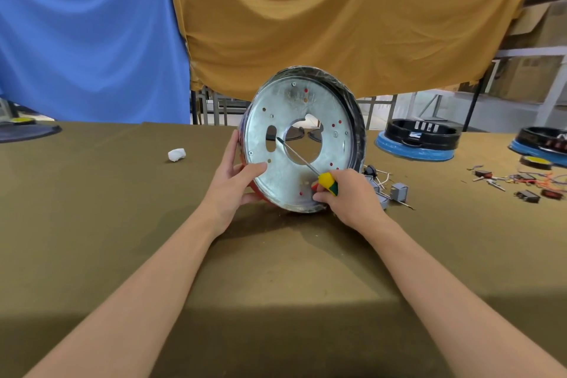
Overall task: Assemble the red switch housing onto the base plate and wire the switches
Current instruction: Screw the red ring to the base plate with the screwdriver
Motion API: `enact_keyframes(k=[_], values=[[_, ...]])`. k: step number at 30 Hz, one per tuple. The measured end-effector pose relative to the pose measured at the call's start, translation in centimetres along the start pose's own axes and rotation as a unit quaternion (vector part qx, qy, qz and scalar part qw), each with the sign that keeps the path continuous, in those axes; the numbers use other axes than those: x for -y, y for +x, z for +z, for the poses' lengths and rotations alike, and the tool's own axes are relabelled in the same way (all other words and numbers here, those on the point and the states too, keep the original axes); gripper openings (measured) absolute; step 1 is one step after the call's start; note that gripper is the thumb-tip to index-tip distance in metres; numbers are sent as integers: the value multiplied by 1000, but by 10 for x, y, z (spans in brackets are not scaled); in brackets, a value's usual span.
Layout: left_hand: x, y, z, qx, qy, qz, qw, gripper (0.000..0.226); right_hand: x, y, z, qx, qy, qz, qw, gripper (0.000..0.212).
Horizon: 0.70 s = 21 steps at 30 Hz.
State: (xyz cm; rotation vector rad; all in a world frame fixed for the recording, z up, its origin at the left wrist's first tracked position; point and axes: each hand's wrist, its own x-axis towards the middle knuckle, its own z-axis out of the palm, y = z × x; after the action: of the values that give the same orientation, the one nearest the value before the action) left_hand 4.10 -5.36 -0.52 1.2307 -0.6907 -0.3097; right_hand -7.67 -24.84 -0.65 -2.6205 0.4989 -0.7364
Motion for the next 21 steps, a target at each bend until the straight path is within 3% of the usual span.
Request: enact_keyframes(k=[6,11,21], values=[[3,3,-2,-18,-21,-9,1000,78,1,-2,4,-18,-39,-24,999,21],[4,6,-5,-62,-62,-23,996,65,4,-4,2,-19,-48,-72,996,18],[3,7,-4,-80,-68,-28,994,52,6,-6,-4,26,-41,-113,992,22]])
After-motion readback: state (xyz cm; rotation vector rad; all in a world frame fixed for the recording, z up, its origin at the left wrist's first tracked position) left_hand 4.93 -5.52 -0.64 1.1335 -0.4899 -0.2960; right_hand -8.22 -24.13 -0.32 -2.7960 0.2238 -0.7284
